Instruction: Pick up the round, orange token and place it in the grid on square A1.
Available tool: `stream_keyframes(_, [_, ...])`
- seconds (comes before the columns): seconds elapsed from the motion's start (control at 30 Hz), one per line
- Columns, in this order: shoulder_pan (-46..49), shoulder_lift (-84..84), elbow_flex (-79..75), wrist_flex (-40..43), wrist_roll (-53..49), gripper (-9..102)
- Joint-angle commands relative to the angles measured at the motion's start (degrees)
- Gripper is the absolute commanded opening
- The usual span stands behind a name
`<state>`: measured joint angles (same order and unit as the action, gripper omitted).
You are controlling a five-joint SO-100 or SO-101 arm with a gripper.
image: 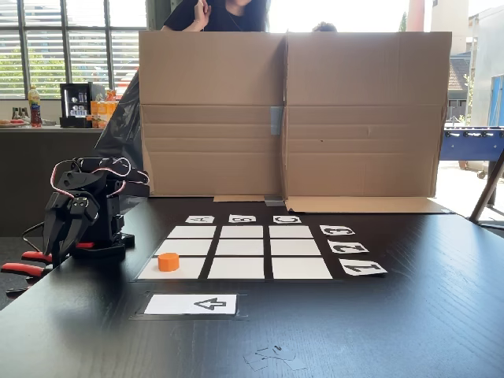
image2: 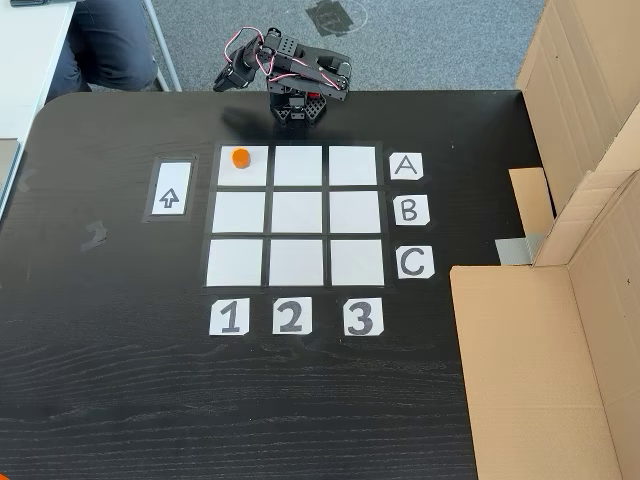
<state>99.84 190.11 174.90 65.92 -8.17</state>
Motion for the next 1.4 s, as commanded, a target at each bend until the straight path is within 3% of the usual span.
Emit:
stream_keyframes(0.0, [1.5,0.4,0.1,-0.8,-0.4,1])
stream_keyframes(1.37, [2.5,0.2,0.3,-0.7,0.0,0])
